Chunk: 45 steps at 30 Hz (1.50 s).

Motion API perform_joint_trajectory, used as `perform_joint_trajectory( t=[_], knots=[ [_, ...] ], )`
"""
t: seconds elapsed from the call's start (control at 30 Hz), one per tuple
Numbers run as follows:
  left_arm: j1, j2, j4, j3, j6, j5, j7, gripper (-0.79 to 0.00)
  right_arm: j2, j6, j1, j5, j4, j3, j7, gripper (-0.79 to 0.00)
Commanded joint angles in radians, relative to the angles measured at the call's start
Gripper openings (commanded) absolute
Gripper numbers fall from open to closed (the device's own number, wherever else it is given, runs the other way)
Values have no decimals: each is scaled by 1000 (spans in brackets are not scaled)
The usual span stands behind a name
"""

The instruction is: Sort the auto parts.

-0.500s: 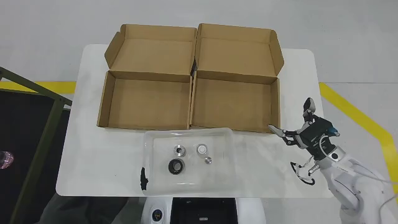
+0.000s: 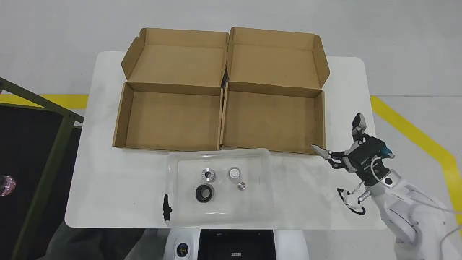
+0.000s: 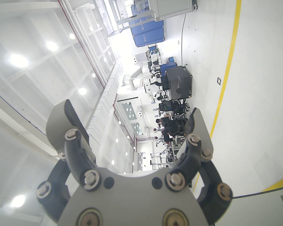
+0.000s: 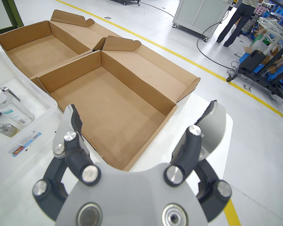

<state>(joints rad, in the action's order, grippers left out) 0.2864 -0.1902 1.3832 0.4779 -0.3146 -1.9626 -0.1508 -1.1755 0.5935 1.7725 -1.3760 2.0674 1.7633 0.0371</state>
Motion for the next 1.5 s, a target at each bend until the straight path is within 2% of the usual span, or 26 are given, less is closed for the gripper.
perform_joint_trajectory(
  t=[0.0, 0.5, 1.47],
  knots=[
    [0, 0, 0, 0, 0, 0, 0, -1, 0, 0, 0, 0, 0, 0, 0, 0],
    [0, 0, 0, 0, 0, 0, 0, 0, 1, 3, -7, 9, -2, -18, -27, 0],
    [0, 0, 0, 0, 0, 0, 0, 0, 25, 382, -319, 179, -33, -411, -431, 0]
  ],
)
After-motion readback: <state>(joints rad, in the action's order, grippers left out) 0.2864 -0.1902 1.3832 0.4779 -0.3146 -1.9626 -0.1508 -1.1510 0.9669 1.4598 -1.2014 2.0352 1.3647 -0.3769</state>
